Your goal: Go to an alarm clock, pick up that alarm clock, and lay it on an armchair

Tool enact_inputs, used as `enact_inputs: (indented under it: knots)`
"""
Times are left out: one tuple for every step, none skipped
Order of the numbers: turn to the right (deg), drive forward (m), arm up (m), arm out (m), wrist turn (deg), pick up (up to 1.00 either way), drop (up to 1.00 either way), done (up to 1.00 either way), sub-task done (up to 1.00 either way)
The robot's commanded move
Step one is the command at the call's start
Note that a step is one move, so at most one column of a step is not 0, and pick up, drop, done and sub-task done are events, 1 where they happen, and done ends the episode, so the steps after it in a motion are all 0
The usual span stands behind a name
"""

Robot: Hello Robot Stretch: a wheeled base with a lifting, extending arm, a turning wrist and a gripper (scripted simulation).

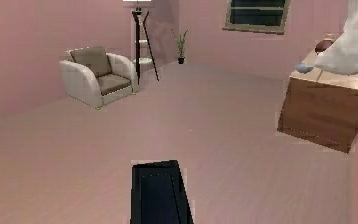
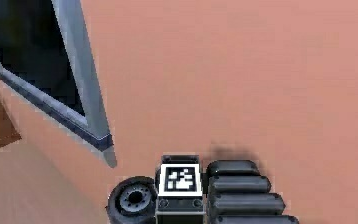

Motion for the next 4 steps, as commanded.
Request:
enact_inputs:
  knots:
    - [45.0, 0.0, 0.0, 0.0, 0.0, 0.0, 0.0, 0.0, 0.0]
    - [45.0, 0.0, 0.0, 0.0, 0.0, 0.0, 0.0, 0.0, 0.0]
    - [39.0, 0.0, 0.0, 0.0, 0.0, 0.0, 0.0, 0.0, 0.0]
    - [0.0, 0.0, 0.0, 0.48, 0.0, 0.0, 0.0, 0.0, 0.0]
